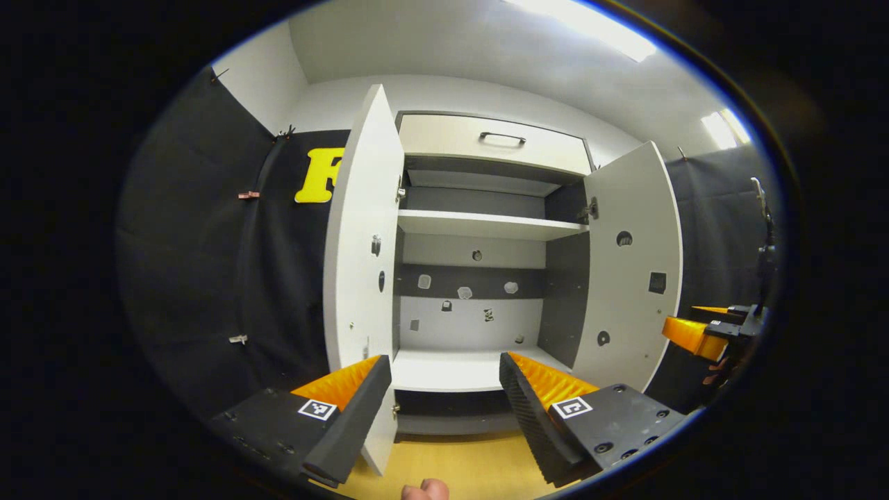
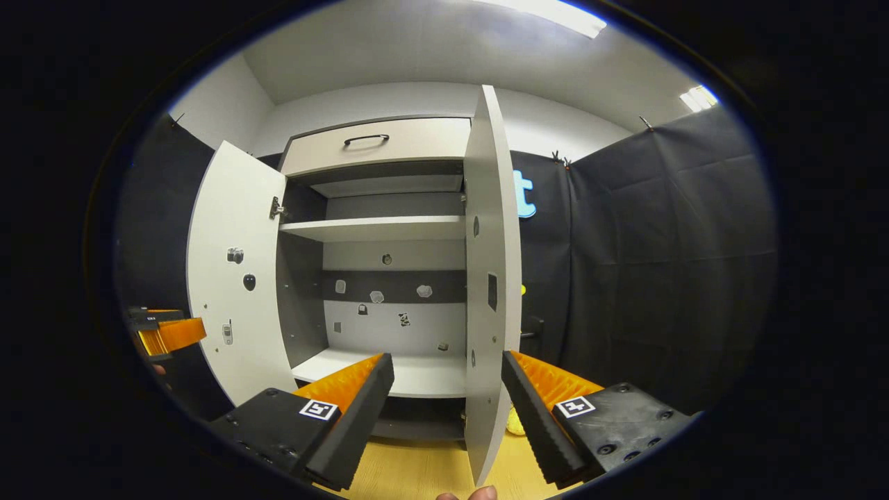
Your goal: Open the right door of the double-door shoe cabinet with the right hand, and open the left door with the left hand.
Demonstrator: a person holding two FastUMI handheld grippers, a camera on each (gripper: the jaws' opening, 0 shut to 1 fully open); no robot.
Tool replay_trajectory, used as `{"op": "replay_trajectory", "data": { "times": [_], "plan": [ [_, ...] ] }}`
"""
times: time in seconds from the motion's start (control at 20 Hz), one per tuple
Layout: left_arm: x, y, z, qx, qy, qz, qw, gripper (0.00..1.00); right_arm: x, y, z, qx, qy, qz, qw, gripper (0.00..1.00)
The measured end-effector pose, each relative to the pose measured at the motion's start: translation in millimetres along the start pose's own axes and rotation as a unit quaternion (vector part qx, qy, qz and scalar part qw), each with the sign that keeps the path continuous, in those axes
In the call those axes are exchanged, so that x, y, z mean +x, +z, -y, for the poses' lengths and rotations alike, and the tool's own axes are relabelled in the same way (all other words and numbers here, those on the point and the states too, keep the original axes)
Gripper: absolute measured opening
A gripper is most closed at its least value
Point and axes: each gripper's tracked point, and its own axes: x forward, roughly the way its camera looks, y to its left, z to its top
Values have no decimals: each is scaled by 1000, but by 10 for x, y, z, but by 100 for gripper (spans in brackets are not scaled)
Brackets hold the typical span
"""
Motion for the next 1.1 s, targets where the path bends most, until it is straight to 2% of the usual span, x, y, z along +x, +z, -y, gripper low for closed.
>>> {"op": "replay_trajectory", "data": {
  "times": [0.15,0.35,1.1],
  "plan": [
    [0,7,108,-1,-1,3,1000,96,-10,14,3,1,4,2,1000,98],
    [-6,-46,233,26,-8,0,1000,96,-26,34,38,0,6,4,1000,98],
    [51,-45,321,19,-16,0,1000,96,-12,112,9,10,11,12,1000,96]
  ]
}}
